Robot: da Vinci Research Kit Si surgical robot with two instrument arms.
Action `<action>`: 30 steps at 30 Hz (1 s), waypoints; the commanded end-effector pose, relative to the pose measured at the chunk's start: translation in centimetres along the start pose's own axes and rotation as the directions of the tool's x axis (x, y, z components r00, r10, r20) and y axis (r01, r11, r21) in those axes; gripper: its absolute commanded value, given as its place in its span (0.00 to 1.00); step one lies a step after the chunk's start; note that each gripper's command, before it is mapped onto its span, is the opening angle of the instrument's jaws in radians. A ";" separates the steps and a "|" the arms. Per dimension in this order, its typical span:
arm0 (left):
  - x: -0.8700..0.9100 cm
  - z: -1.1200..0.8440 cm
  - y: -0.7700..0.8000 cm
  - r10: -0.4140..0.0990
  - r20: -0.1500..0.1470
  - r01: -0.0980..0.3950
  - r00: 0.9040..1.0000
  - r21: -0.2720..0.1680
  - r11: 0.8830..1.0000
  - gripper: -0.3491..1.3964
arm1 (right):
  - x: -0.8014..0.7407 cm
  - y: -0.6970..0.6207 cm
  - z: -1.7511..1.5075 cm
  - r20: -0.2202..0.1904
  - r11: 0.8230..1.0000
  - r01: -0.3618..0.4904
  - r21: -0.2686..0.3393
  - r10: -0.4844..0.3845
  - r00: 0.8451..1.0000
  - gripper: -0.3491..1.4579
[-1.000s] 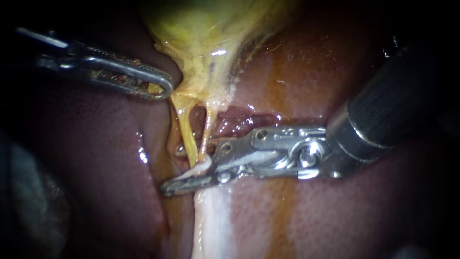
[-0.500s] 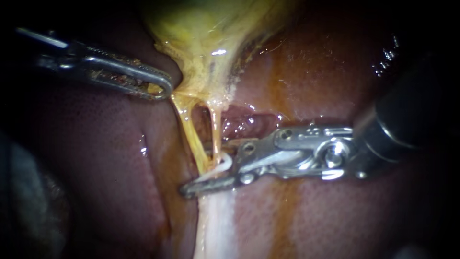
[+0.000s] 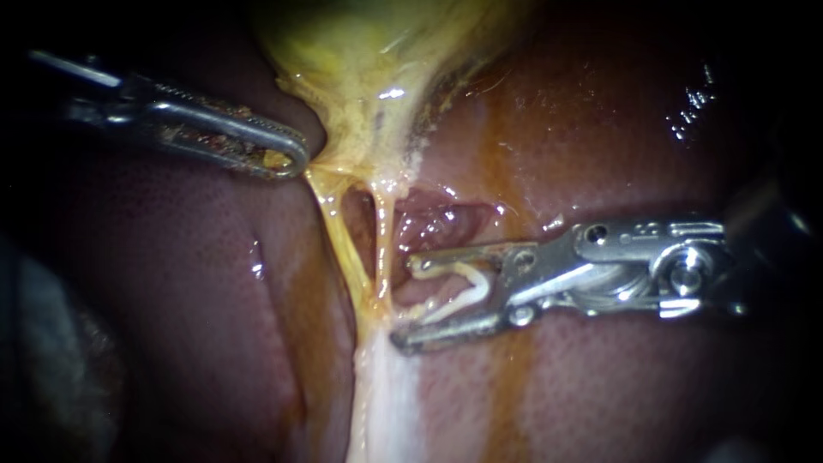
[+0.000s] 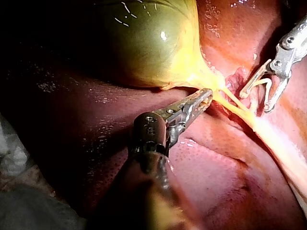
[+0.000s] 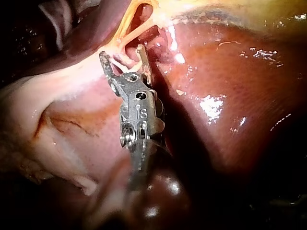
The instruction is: Clipping first clip left tube
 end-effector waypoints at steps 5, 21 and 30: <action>0.00 0.00 0.00 0.000 0.000 0.000 1.000 0.000 1.000 0.00 | 0.14 -0.08 -0.10 -0.030 1.000 -0.011 0.013 0.011 0.999 0.46; 0.00 0.00 0.00 0.000 0.000 0.000 1.000 0.001 1.000 0.00 | 0.36 -0.11 0.22 -0.060 0.999 -0.026 0.029 0.027 0.998 0.46; 0.00 0.01 0.00 0.000 0.000 0.000 1.000 0.001 1.000 0.00 | 0.20 -0.02 0.37 -0.055 0.999 -0.014 0.030 0.016 0.998 0.46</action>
